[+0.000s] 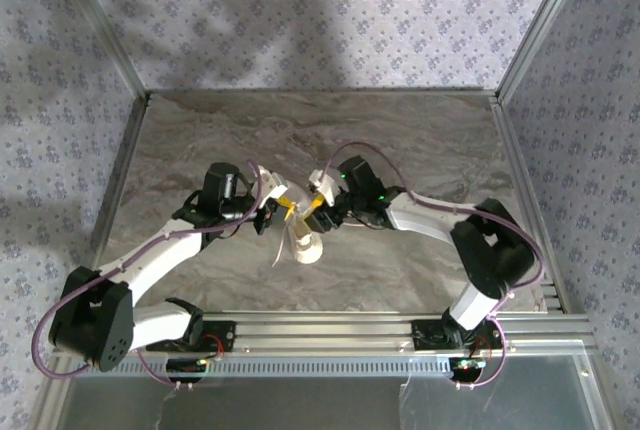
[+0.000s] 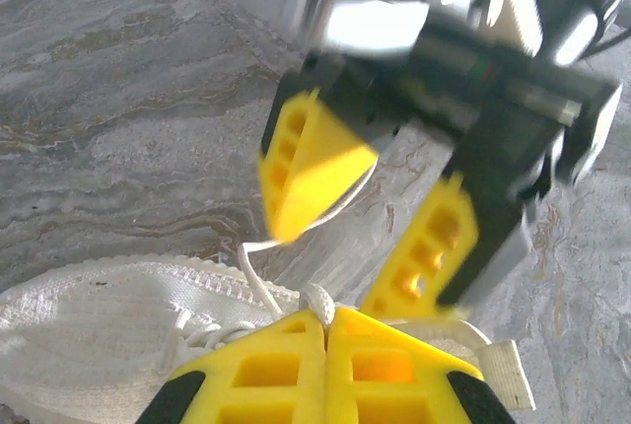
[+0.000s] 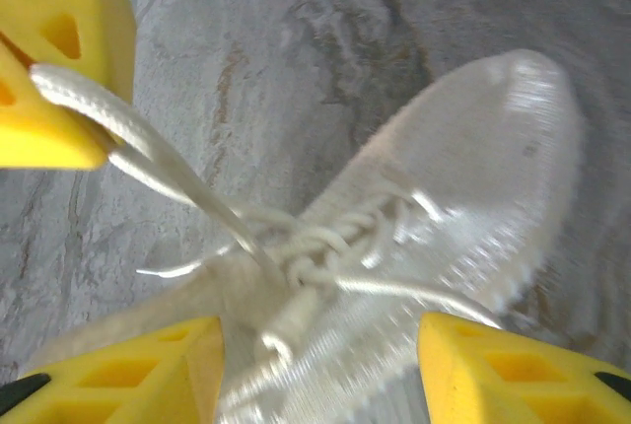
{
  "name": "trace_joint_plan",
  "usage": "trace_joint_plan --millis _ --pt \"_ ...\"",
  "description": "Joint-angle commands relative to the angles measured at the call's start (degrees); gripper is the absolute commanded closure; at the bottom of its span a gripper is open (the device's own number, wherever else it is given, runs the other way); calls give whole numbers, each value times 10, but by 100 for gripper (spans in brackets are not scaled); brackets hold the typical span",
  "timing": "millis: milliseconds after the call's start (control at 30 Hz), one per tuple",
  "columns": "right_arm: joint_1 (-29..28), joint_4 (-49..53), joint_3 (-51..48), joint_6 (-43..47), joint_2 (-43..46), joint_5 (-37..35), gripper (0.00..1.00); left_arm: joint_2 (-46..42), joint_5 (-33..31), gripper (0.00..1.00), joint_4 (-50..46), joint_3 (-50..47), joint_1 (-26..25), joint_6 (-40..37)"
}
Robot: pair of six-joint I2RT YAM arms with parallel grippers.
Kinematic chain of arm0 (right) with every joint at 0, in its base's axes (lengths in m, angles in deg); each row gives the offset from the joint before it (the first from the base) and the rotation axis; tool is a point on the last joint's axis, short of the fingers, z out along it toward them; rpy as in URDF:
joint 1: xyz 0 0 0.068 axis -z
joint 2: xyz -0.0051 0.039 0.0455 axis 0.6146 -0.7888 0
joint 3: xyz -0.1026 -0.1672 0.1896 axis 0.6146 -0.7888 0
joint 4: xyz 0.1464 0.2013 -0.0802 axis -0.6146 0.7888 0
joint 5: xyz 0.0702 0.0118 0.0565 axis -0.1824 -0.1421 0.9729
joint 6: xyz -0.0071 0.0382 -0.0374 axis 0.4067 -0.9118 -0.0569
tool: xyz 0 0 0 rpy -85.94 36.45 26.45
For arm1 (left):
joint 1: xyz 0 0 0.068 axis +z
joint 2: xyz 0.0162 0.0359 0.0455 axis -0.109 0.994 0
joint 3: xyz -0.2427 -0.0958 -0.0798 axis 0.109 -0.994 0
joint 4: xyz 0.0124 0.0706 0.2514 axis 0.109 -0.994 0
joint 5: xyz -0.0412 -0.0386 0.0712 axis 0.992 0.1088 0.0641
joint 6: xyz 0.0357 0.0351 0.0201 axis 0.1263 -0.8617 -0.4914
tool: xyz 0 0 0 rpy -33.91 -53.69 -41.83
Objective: Tie the shoes
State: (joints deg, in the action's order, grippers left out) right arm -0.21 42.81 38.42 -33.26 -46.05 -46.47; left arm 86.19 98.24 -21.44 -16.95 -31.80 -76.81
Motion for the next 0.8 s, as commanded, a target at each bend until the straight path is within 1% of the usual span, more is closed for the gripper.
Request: trace_joint_plan --millis 0,100,200,300,367,433,500,600,733,767 --pt "36 84 -15 -14 44 -31 44 -4 16 100 -21 28 -5 -18" --pt "55 186 6 -60 44 -161 44 -5 15 100 -34 37 -6 -20" --pt "70 261 24 -118 30 -225 43 0 16 100 -47 44 -10 -25" --pt "74 287 18 -185 28 -277 40 7 16 100 -54 50 -16 -30" --pt "78 306 19 -254 25 -318 37 12 17 100 -56 53 -20 -33" --pt "84 312 19 -325 23 -336 35 18 17 100 -60 56 -27 -37" --pt "87 308 21 -370 16 -339 34 25 17 100 -67 61 -32 -44" --pt "87 308 41 -410 -10 -348 34 36 18 100 -67 67 -39 -48" --pt "83 335 79 -428 -61 -355 35 48 21 100 -68 76 -44 -54" --pt "83 338 81 -445 -68 -355 35 49 21 100 -70 79 -45 -56"
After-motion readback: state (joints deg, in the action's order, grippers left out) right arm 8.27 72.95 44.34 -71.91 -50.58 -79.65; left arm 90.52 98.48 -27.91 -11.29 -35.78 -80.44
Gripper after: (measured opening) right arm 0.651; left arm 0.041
